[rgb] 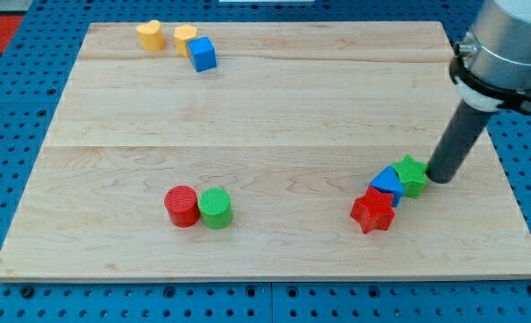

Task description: Push the green star closer to the blue triangle

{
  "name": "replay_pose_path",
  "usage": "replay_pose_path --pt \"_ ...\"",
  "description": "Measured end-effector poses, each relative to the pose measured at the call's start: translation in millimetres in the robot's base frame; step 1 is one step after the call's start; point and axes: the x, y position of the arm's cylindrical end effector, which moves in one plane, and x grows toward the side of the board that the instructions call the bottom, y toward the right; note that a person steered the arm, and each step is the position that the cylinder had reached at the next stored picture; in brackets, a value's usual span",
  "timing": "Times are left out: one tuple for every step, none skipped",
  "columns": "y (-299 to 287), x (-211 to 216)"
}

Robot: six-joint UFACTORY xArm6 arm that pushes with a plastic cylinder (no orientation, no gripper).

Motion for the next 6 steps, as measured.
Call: replay_pose_path --pt "-28.6 -2.5" --pt "-52.9 -11.2" --pt "-75.1 -15.0" --pt "-90.7 -15.0" --pt "-104.3 -18.6" --pt "-130.5 -20.5"
